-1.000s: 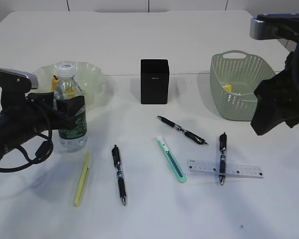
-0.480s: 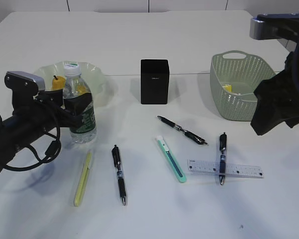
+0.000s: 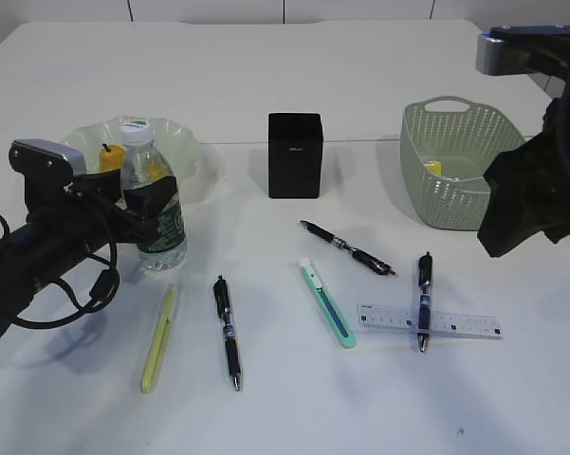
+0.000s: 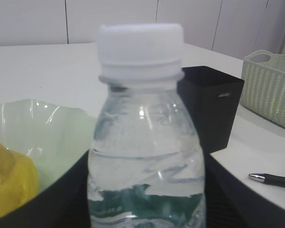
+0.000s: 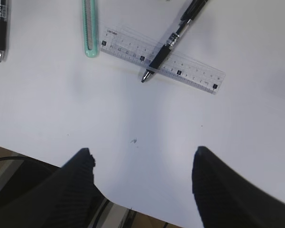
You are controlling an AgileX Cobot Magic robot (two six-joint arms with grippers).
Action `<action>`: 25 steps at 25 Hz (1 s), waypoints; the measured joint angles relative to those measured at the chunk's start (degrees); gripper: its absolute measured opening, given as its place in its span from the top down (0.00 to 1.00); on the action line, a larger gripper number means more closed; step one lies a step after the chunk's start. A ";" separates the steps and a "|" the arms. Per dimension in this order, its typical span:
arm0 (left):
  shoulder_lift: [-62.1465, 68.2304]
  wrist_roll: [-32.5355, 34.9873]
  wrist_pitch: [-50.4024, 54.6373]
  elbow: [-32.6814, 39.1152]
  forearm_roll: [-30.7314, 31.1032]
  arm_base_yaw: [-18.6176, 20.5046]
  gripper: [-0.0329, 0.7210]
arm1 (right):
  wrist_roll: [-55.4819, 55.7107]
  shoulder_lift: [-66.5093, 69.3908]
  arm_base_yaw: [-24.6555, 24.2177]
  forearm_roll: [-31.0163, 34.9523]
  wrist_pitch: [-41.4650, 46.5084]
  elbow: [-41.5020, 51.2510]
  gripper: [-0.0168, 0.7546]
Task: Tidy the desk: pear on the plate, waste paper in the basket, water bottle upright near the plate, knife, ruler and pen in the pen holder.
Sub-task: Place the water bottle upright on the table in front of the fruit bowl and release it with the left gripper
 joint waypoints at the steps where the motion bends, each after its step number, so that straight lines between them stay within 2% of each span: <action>1: 0.00 0.00 0.00 0.00 -0.19 0.00 0.39 | 0.00 0.00 0.00 0.00 0.00 0.00 0.35; 4: -0.41 0.00 0.93 0.00 -0.49 0.00 0.33 | 0.00 0.00 0.00 0.00 0.00 0.00 0.35; 15: -3.61 0.00 6.31 0.57 -0.38 0.00 0.21 | 0.00 0.00 0.00 0.00 0.00 0.00 0.35; 25: -8.91 0.00 6.40 0.57 -0.38 0.00 0.19 | 0.00 0.00 0.00 0.00 0.00 0.00 0.35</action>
